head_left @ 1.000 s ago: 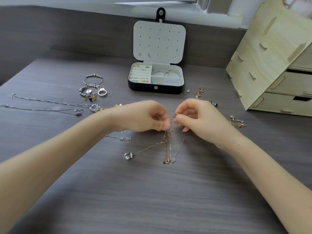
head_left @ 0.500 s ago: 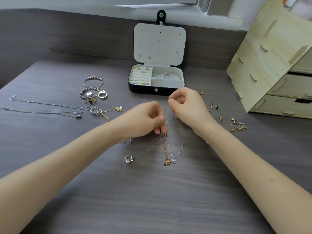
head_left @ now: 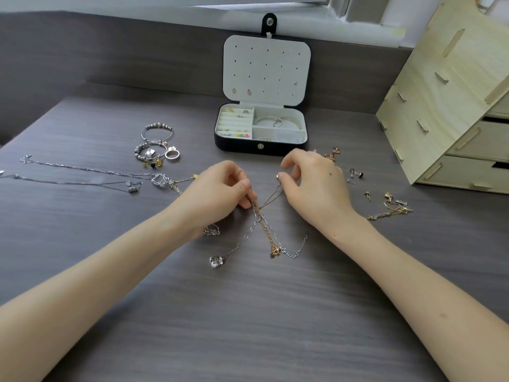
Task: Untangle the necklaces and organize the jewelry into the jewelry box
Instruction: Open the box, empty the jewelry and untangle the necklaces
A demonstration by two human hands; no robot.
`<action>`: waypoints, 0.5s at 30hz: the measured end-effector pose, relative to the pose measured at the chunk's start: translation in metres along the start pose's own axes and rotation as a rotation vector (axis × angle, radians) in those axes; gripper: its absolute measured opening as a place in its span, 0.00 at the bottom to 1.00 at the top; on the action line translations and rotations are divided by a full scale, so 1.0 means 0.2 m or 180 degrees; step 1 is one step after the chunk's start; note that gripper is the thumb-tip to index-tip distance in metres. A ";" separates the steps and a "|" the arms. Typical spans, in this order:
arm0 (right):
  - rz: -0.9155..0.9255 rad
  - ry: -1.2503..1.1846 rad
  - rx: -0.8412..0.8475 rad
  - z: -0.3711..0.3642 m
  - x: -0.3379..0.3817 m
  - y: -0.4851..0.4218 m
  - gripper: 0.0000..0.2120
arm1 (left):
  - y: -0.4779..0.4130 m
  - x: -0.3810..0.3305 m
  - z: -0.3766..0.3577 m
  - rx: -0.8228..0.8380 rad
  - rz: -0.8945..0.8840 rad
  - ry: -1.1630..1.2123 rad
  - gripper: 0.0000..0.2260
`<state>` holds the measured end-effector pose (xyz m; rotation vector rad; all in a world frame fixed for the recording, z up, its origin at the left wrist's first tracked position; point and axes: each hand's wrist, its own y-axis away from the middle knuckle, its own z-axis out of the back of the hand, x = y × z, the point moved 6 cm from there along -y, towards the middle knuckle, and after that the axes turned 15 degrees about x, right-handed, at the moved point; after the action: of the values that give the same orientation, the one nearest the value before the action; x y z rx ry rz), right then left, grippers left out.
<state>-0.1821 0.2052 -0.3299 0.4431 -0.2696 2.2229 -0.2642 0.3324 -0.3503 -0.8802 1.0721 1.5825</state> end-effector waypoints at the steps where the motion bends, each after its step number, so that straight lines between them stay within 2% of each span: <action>1: 0.0054 0.0006 0.0106 0.01 0.01 0.03 0.05 | 0.00 0.00 0.00 -0.0017 0.0010 0.0018 0.09; 6: 0.0208 -0.0469 0.1089 -0.04 0.05 0.16 0.09 | 0.00 0.00 0.00 -0.0027 0.0005 0.0089 0.09; 15: 0.0086 -0.0881 0.0754 -0.09 0.08 0.11 0.06 | 0.01 -0.01 -0.01 0.0112 -0.0165 0.0013 0.07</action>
<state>-0.2119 0.2082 -0.3412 0.8832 -0.1570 2.2267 -0.2657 0.3297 -0.3481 -0.8812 1.0688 1.5152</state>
